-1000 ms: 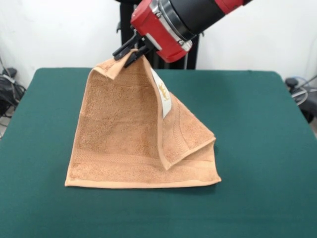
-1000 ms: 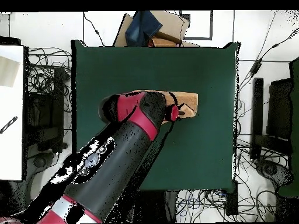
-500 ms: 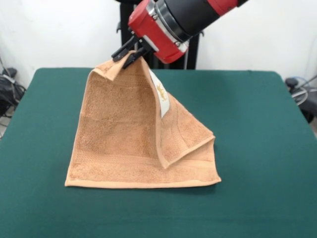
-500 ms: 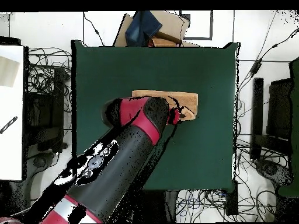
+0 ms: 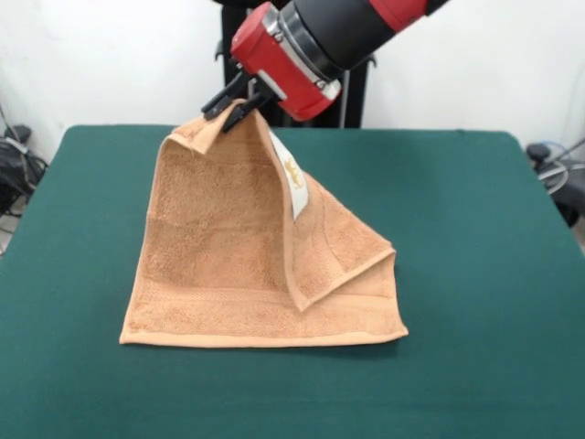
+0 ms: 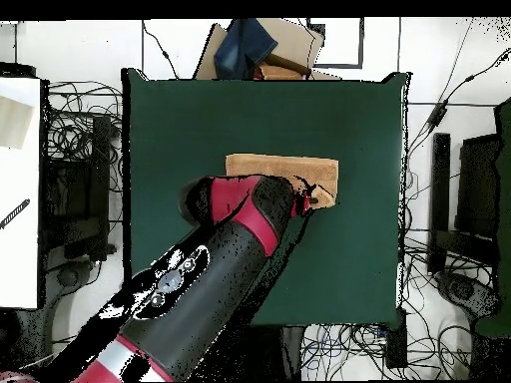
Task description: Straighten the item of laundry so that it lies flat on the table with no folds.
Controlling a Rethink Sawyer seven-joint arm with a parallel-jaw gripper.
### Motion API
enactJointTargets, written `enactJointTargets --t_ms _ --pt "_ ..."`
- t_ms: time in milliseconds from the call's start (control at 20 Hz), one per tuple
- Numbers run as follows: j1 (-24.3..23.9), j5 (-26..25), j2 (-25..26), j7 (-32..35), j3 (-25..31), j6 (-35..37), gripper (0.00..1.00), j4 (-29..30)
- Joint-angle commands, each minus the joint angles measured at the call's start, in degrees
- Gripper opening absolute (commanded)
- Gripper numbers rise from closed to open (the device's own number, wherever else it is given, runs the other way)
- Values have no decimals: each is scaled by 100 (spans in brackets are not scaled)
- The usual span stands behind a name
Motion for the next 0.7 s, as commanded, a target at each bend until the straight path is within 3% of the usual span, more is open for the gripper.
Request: enactJointTargets --t_ms 50,700 --pt "0 388 93 2014 422 -590 0 733" --pt "-59 415 -68 1713 341 -869 0 1096"
